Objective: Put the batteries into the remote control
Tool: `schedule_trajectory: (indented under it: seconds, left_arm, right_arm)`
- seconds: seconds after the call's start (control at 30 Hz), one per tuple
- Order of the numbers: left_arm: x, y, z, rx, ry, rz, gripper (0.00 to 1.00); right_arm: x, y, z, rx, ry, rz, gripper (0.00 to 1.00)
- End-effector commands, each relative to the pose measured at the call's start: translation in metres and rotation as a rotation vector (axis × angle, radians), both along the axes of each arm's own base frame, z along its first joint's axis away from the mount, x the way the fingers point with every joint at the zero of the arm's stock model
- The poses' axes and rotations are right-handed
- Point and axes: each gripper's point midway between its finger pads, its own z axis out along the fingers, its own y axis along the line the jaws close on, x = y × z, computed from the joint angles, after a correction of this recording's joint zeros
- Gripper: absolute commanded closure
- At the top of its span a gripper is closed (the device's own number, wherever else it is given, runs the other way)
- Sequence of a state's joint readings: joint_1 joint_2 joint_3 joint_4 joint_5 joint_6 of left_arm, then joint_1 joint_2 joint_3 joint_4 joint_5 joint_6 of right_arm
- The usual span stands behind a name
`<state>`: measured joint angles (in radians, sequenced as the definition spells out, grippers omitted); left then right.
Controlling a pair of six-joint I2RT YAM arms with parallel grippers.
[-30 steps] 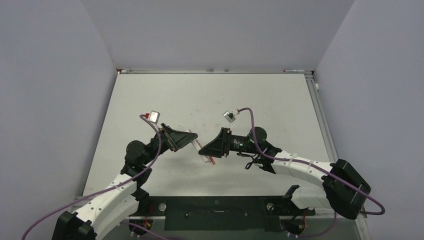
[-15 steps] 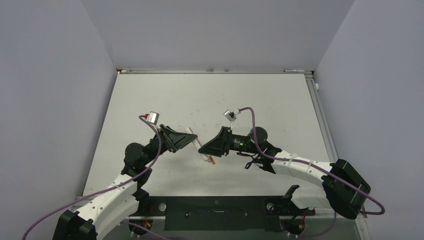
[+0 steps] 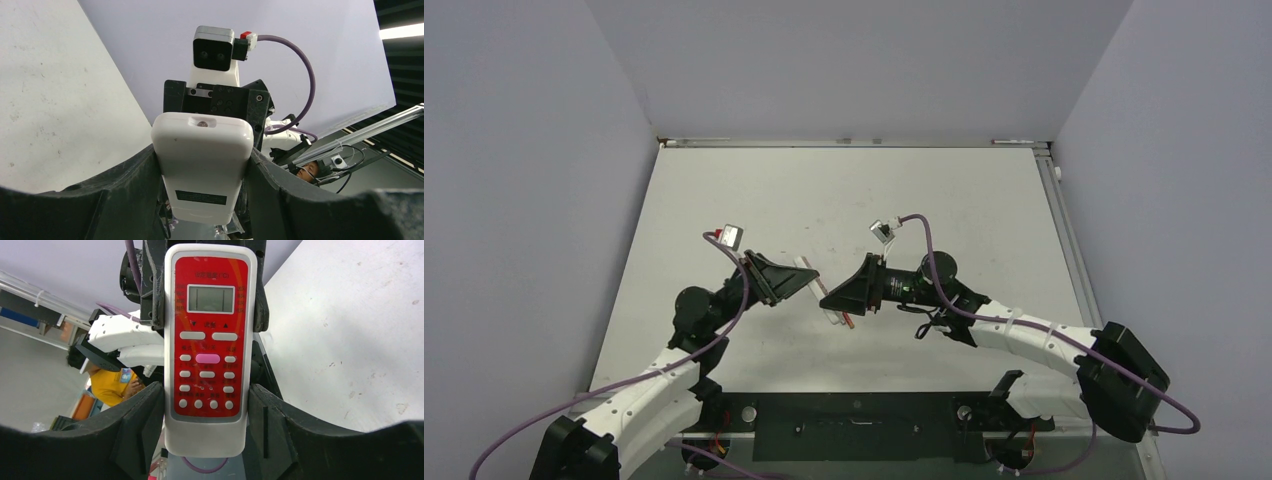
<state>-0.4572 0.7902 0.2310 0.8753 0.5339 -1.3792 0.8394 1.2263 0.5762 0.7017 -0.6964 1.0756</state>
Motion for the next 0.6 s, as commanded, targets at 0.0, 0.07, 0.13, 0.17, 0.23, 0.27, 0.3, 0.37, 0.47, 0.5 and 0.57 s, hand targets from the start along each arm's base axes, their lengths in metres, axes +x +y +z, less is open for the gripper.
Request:
schedule_trajectory:
  seconds: [0.0,0.07,0.13,0.17,0.23,0.27,0.3,0.37,0.47,0.5,0.57]
  left_arm:
    - [0.0,0.005,0.017,-0.023,-0.05,0.026,1.0]
    - [0.004,0.006,0.013,0.0,-0.024,0.041,1.0]
    - [0.007,0.006,0.01,0.01,-0.006,0.051,1.0]
    - [0.008,0.006,0.008,0.018,0.004,0.054,1.0]
    - [0.012,0.006,0.001,0.041,0.039,0.062,1.0]
    - [0.015,0.006,-0.004,0.058,0.063,0.067,1.0]
    - [0.017,0.006,-0.008,0.071,0.082,0.074,1.0]
    - [0.021,0.007,-0.017,0.091,0.121,0.089,1.0]
    - [0.027,0.011,-0.031,0.124,0.187,0.114,1.0]
    - [0.028,0.012,-0.034,0.131,0.202,0.113,1.0]
    - [0.03,0.013,-0.04,0.137,0.235,0.114,1.0]
  right_arm:
    - [0.005,-0.004,0.016,-0.04,-0.131,-0.044,0.37]
    - [0.008,-0.006,0.011,-0.084,-0.145,-0.063,0.31]
    - [0.01,-0.008,0.009,-0.12,-0.16,-0.073,0.28]
    - [0.01,-0.009,0.007,-0.14,-0.166,-0.08,0.27]
    - [0.012,-0.009,0.003,-0.187,-0.191,-0.099,0.26]
    - [0.013,-0.009,0.002,-0.215,-0.208,-0.111,0.26]
    - [0.013,-0.008,0.0,-0.247,-0.232,-0.122,0.25]
    - [0.009,-0.005,-0.003,-0.31,-0.283,-0.131,0.25]
    - [0.005,-0.002,-0.009,-0.367,-0.319,-0.135,0.25]
    - [0.005,-0.002,-0.009,-0.377,-0.329,-0.143,0.25]
    - [0.006,-0.001,-0.012,-0.419,-0.355,-0.17,0.25]
